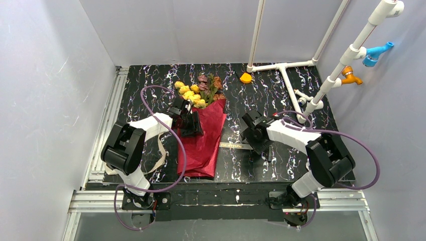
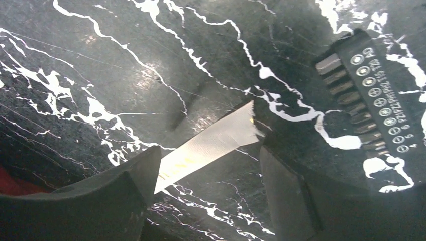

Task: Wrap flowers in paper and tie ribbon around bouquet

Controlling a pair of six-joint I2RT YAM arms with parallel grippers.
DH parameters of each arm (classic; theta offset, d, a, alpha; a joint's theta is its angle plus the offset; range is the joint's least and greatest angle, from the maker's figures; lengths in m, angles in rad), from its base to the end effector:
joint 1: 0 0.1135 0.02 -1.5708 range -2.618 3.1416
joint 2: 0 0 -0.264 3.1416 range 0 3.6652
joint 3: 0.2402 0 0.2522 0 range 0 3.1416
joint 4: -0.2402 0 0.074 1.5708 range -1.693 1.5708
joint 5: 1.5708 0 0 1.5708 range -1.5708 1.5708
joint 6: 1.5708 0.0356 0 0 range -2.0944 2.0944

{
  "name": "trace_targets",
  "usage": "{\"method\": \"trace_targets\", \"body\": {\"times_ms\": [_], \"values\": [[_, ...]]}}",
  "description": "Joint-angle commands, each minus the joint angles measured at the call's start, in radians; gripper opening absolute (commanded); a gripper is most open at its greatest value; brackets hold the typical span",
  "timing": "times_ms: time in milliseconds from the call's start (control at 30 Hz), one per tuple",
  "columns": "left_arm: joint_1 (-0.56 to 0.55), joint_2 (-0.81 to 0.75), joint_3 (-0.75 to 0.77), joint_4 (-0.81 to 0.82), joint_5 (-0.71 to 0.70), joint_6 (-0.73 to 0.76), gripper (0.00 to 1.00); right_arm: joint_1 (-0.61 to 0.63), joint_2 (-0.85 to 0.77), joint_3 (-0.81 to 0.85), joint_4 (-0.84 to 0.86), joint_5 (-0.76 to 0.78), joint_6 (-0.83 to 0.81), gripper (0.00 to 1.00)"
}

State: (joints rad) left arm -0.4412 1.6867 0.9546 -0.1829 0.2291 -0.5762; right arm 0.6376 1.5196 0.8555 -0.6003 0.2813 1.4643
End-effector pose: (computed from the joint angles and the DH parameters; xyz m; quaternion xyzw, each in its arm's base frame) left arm 0.3032 -0.1521 0.1705 -0.0267 0.9409 -0.2503 0.2267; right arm 0.2220 0.1522 0.1703 0.4127 0.8875 0.0623 0.1953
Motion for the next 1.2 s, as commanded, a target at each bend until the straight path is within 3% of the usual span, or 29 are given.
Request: {"method": "trace_targets", "body": {"times_ms": [0,300,367,533,567,633,667,767,867,1167], "values": [[-0.01,-0.016,-0.032,-0.014,-0.007,0.018,0.52,0.009,0.086,-0.023,0.064,0.017,0.037,0.7],[-0.01,-0.026,-0.037,-0.014,-0.002,0.022,0.51,0.009,0.102,-0.057,0.105,0.053,0.037,0.07],[-0.01,-0.027,-0.037,-0.016,-0.001,0.022,0.51,0.008,0.098,-0.058,0.11,0.062,0.031,0.01],[-0.01,-0.033,-0.034,-0.026,-0.004,0.024,0.5,0.008,0.087,-0.042,0.116,0.072,-0.026,0.01],[-0.01,-0.038,-0.034,-0.028,-0.005,0.024,0.5,0.008,0.087,-0.009,0.088,0.081,-0.043,0.11],[-0.01,-0.044,-0.034,-0.029,-0.005,0.022,0.5,0.02,0.094,0.056,0.01,0.096,-0.06,0.5],[-0.01,-0.045,-0.033,-0.029,-0.006,0.022,0.5,0.029,0.099,0.09,-0.037,0.105,-0.06,0.65],[-0.01,-0.04,-0.032,-0.018,-0.005,0.018,0.5,0.049,0.103,0.146,-0.115,0.076,-0.03,0.87],[-0.01,-0.032,-0.035,-0.002,0.01,0.014,0.5,0.063,0.115,0.158,-0.122,0.021,0.033,0.93],[-0.01,-0.034,-0.041,0.0,0.037,0.035,0.5,0.089,0.264,0.22,-0.085,0.007,0.108,0.89]]}}
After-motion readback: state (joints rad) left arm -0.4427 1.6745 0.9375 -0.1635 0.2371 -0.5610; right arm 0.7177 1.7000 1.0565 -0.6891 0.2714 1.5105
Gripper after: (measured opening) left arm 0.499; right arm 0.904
